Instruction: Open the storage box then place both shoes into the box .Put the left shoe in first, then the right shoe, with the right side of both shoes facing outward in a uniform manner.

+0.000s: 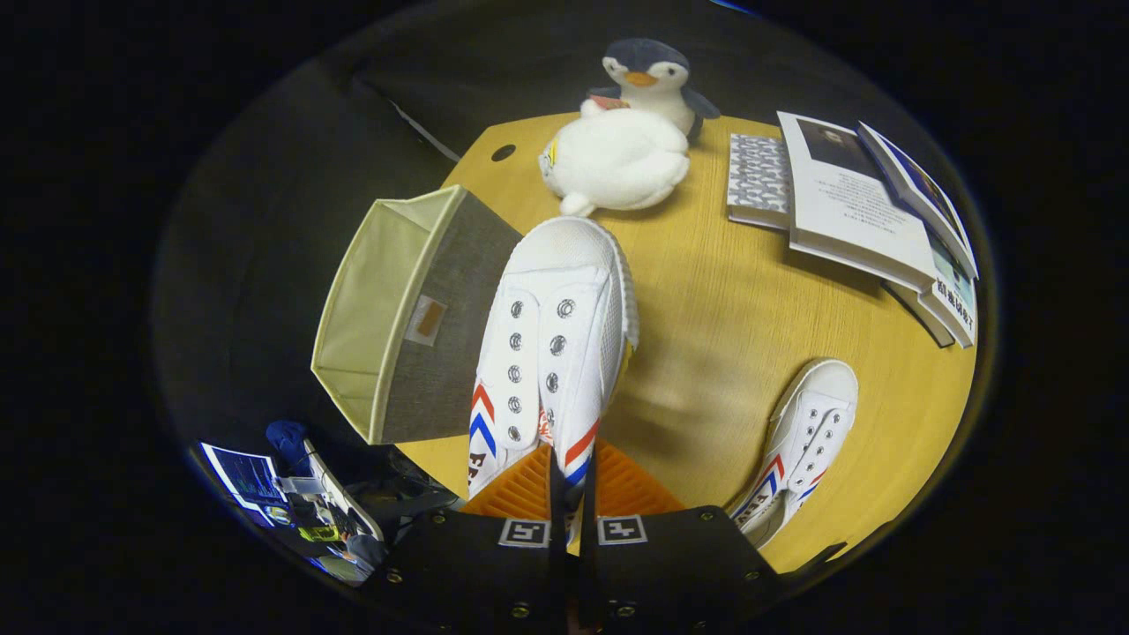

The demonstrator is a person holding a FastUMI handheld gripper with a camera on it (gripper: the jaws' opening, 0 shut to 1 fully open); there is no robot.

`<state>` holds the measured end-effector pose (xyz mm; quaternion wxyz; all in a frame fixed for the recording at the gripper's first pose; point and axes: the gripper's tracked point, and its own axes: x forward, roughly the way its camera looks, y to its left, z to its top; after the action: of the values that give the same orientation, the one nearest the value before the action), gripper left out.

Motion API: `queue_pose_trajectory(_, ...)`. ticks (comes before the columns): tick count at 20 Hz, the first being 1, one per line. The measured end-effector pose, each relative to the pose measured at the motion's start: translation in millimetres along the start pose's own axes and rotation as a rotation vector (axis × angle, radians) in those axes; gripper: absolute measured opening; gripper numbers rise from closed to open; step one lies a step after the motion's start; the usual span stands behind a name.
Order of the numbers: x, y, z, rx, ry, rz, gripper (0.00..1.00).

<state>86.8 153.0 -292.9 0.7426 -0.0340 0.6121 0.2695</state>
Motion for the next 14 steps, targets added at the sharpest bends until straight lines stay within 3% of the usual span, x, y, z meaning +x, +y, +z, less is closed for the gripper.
queue_pose_trajectory(6, -26, 66, 43, -0.066, -0.065, 0.071, 0.05)
queue_pose_trajectory(14, -7, 145, 75, -0.179, -0.04, 0.101, 0.05)
